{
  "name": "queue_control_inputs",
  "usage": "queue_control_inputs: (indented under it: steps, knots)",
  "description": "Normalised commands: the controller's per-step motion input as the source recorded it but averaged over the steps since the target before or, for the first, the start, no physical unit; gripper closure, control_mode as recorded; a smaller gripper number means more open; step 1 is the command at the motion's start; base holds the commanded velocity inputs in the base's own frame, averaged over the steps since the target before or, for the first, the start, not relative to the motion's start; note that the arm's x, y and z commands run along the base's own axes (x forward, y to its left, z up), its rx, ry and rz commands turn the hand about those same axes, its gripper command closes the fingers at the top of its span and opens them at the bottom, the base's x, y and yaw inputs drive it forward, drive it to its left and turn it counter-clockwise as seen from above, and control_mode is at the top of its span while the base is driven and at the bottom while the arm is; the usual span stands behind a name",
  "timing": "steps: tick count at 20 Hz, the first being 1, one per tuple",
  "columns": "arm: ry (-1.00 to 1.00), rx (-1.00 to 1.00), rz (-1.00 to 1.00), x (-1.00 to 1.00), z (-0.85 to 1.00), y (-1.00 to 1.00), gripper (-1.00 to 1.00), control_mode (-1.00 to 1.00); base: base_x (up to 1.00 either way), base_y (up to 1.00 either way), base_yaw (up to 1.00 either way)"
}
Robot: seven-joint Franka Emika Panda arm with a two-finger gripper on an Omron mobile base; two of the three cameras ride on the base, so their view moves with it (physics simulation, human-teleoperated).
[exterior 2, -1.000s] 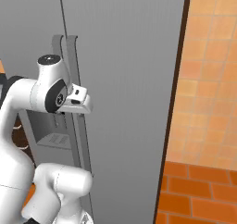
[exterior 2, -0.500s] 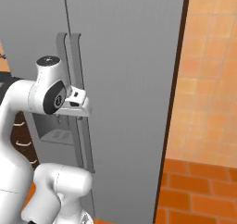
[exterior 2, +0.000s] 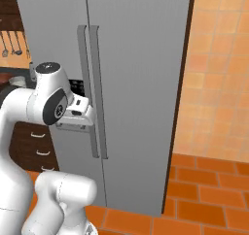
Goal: Grab a lemon wedge from the fridge and one ice cube from the ice bowl, and put them in the glass of lemonade.
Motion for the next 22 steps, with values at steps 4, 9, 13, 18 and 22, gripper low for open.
queue_control_inputs:
  steps: [4,9,13,18,22]
  knots:
    - [-0.01,0.0,0.0,0.01,0.04,0.01,-1.0,-1.0,0.0,0.01,0.0]
    - [-0.11,0.0,0.0,0.1,0.25,0.01,-1.0,-1.0,0.0,0.0,0.0]
    - [-0.17,-0.02,-0.01,0.88,0.23,0.1,-1.0,-1.0,0.0,0.0,0.0]
    - [-0.03,0.0,0.0,0.98,0.02,0.0,-1.0,-1.0,0.0,0.0,0.0]
    - [-0.19,0.0,0.0,0.71,-0.17,0.06,-1.0,-1.0,0.0,0.0,0.0]
